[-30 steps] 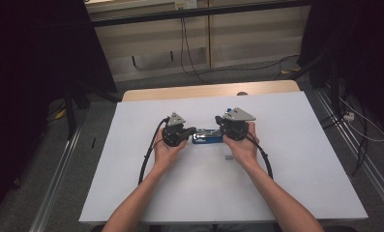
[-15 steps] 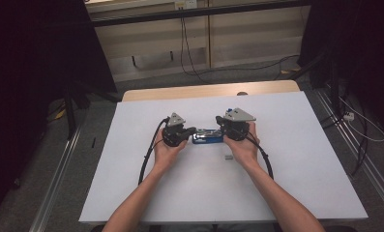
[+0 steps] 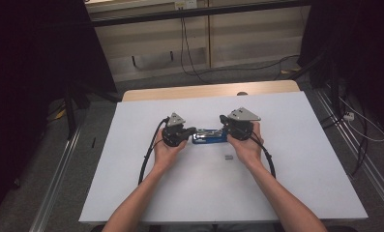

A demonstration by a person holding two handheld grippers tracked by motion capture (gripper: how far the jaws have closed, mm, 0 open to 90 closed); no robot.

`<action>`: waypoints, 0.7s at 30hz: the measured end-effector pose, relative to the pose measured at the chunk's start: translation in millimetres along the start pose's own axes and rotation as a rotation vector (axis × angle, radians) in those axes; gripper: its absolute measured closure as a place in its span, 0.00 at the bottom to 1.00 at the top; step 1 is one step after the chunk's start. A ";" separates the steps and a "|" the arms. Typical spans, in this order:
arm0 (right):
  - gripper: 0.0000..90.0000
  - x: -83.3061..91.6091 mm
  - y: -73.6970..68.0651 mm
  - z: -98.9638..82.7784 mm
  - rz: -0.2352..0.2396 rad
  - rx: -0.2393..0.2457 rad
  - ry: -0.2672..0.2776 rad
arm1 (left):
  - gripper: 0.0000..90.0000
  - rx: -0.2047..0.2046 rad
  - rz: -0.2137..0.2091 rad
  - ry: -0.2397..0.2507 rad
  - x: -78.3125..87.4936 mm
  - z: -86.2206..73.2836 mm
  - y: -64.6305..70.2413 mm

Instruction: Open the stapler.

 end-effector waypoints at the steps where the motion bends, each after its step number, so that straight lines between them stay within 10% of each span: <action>1: 1.00 0.5 1.3 -0.7 0.000 -0.007 -0.003 | 1.00 0.000 -0.001 0.000 0.0 0.0 -0.1; 21: 1.00 9.8 16.9 -9.2 -0.013 -0.029 -0.006 | 1.00 -0.002 -0.003 0.000 0.1 -0.1 0.0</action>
Point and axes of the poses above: each handheld gripper's, and its own axes: x roughly backward along the jaws, z roughly out of its top, y roughly to its right, the point moved 5 cm from there along -x, roughly forward along the jaws, and after that the axes turned 2 degrees about x, right-handed, at the moved point
